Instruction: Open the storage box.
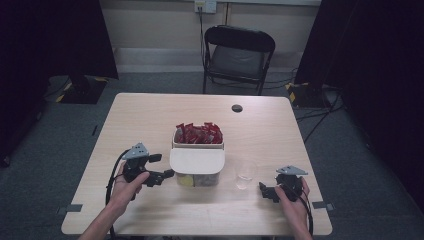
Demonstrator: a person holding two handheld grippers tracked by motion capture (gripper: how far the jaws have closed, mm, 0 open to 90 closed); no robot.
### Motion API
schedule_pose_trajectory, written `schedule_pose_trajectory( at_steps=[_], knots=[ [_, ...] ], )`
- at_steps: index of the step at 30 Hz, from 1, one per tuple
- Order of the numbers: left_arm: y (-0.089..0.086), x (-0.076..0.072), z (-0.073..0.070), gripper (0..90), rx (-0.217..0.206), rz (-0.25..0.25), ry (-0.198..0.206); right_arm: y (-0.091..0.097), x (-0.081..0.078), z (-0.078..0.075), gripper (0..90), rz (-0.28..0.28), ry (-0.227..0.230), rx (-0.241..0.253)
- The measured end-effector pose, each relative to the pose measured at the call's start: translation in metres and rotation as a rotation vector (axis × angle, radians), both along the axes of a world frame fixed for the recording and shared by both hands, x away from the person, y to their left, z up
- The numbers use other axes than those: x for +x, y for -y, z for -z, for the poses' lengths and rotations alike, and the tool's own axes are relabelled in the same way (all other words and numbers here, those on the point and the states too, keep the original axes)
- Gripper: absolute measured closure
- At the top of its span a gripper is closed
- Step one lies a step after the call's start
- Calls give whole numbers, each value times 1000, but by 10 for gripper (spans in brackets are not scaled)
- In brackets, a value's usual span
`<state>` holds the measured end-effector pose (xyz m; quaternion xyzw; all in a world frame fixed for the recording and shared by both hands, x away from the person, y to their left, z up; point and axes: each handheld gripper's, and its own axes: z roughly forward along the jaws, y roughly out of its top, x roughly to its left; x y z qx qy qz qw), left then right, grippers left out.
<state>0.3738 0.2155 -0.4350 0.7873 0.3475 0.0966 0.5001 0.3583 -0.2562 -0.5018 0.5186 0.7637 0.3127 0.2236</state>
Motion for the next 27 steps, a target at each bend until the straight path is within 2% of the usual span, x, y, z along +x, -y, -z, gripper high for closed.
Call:
schedule_pose_trajectory(
  at_steps=[9,27],
  knots=[
    [1,8,-12,156,0,13,18,0,0,0,0,0,0,0],
    [4,13,-22,157,-1,9,32,0,0,0,0,0,0,0]
  ],
)
